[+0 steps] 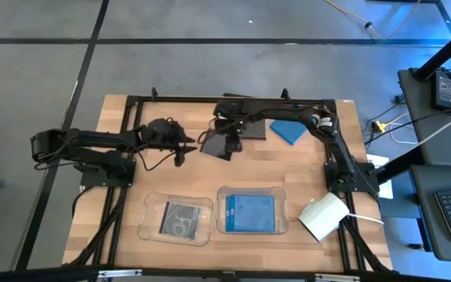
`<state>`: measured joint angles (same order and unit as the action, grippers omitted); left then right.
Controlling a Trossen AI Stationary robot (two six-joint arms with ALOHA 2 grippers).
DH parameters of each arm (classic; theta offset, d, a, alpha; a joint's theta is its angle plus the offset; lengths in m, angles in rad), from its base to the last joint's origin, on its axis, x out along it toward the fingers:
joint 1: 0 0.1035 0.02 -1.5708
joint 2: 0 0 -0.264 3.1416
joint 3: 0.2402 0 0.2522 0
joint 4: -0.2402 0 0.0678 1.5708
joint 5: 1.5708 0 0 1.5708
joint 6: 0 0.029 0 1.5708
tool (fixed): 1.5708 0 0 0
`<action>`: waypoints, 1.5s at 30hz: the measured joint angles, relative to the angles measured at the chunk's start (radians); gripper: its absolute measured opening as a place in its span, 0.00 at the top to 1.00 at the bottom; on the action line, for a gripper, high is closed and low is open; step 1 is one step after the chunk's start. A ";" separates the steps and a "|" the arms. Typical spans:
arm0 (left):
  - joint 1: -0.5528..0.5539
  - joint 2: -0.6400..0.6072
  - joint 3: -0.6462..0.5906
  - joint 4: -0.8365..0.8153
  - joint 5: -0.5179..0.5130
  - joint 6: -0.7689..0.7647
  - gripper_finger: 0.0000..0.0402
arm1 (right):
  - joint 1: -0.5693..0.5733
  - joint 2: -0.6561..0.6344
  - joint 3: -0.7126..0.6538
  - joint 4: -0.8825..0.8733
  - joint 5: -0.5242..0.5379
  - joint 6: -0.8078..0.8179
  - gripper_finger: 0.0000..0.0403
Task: Pick & place jewel cases by type
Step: Put the bottom black CD case into the left transparent bin
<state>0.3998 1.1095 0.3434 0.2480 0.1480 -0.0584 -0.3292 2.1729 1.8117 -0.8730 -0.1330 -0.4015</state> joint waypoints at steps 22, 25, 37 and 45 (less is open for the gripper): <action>-0.176 0.103 0.000 -0.072 -0.277 0.072 0.61 | -0.031 -0.060 -0.136 0.029 0.085 -0.282 0.60; -0.176 0.111 0.000 -0.074 -0.276 0.058 0.61 | -0.009 -0.060 -0.175 0.046 0.088 -0.291 0.60; -0.176 0.123 0.000 -0.073 -0.280 0.044 0.61 | 0.006 -0.066 -0.369 0.290 0.244 -0.326 0.60; -0.176 0.123 0.000 -0.073 -0.281 0.063 0.61 | 0.003 -0.064 -0.371 0.331 0.205 -0.275 0.60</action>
<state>0.2241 1.2327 0.3431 0.1753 -0.1329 0.0043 -0.3259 2.1094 1.4406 -0.5425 0.0725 -0.6765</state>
